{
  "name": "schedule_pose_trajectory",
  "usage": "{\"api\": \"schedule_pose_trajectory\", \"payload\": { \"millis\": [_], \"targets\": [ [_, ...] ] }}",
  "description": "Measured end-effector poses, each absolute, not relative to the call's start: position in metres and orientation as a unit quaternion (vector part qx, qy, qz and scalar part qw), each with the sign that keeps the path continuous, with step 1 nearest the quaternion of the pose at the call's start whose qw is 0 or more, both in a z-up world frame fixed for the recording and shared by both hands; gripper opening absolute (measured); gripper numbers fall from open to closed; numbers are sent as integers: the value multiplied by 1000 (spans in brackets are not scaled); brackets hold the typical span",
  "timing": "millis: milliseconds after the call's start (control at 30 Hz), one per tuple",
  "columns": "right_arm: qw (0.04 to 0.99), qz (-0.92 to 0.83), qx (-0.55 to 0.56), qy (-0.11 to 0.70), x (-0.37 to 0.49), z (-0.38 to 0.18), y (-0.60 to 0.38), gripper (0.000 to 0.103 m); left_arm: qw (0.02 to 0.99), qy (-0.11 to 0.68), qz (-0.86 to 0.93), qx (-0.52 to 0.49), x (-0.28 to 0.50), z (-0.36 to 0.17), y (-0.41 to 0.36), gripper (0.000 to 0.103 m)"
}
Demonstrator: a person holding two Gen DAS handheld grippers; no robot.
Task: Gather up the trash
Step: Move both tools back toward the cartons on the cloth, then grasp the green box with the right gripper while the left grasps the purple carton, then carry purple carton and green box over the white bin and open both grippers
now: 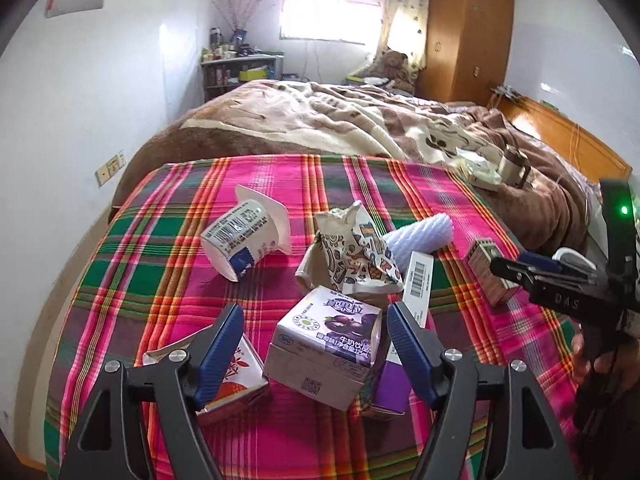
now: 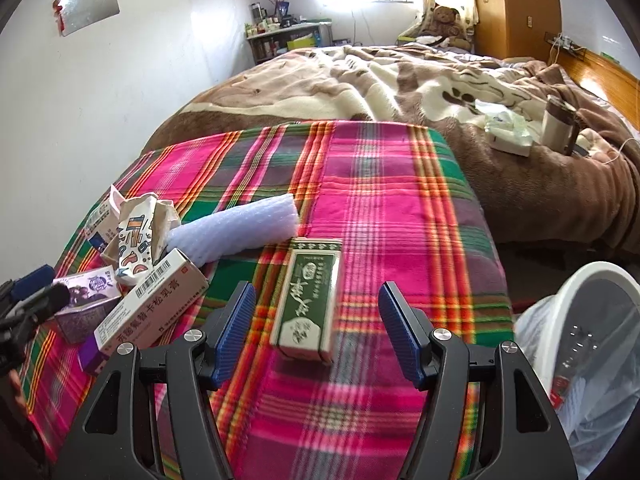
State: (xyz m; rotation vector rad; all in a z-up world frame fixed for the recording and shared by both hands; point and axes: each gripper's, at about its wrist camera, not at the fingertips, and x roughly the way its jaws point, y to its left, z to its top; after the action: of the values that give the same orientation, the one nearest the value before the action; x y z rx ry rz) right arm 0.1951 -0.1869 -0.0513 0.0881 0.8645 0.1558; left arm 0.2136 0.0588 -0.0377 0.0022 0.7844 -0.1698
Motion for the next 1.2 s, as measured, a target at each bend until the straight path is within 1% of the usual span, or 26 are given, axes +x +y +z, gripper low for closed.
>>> {"api": "schedule_pose_trajectory", "payload": {
  "millis": [167, 300, 333, 400, 467, 600, 667, 1200],
  "targets": [
    [899, 74, 38, 430, 203, -58, -180, 65, 914, 392, -99, 17, 220, -46, 50, 74],
    [895, 67, 34, 440, 204, -64, -179, 51, 907, 409, -100, 20, 227, -56, 47, 74],
    [895, 64, 33, 440, 203, -64, -179, 49, 905, 413, -100, 20, 228, -58, 47, 74],
    [895, 61, 31, 441, 204, -65, -180, 40, 905, 413, -97, 16, 229, -60, 48, 74],
    [894, 60, 31, 443, 205, -66, -181, 34, 905, 413, -97, 14, 228, -60, 48, 74],
    [894, 65, 29, 443, 201, -66, -180, 34, 905, 414, -97, 11, 228, -60, 48, 72],
    [893, 68, 29, 443, 198, -65, -179, 34, 906, 412, -98, 12, 227, -60, 47, 67],
    [897, 76, 50, 432, 178, -60, -191, 34, 916, 391, -95, -1, 199, -53, 32, 66]
  ]
}}
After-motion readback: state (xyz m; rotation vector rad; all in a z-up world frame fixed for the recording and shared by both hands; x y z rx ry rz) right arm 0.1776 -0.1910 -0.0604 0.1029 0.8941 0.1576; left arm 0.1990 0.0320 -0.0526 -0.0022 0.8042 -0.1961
